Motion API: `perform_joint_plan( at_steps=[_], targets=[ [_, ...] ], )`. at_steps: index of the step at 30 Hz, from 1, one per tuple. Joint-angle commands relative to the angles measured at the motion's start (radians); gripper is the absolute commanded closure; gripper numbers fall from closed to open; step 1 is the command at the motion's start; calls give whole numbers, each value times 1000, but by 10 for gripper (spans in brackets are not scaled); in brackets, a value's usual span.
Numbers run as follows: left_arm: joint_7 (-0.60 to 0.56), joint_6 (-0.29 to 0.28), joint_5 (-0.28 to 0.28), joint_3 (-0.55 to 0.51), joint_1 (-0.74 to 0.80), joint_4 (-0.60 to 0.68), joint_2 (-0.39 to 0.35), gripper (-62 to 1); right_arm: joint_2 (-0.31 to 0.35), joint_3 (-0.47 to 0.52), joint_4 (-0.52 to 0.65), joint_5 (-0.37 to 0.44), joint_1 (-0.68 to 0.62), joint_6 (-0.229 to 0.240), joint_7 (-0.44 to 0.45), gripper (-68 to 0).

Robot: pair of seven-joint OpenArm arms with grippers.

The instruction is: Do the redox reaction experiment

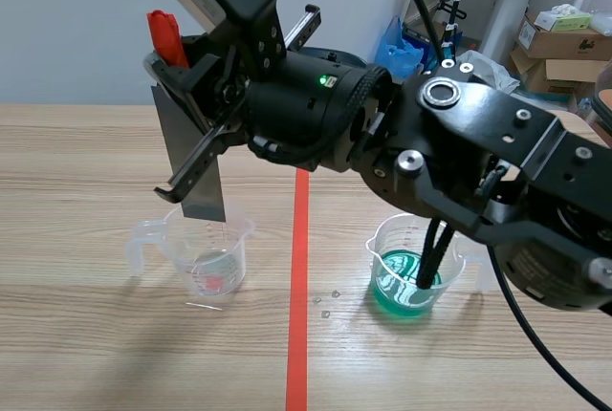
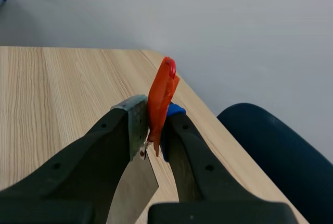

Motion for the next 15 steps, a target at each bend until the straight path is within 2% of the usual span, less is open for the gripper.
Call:
perform_joint_plan(
  at_steps=[1,8,15],
  targets=[
    [-18,-3,-10,4,1,18,5,-623,0,13,32,28,32,-3,-2,-20],
    [-18,-3,-10,4,1,18,5,-623,-1,13,55,46,34,23,-9,-20],
    [-18,-3,-10,4,1,18,5,-623,-1,13,55,56,34,23,-10,-20]
  ],
)
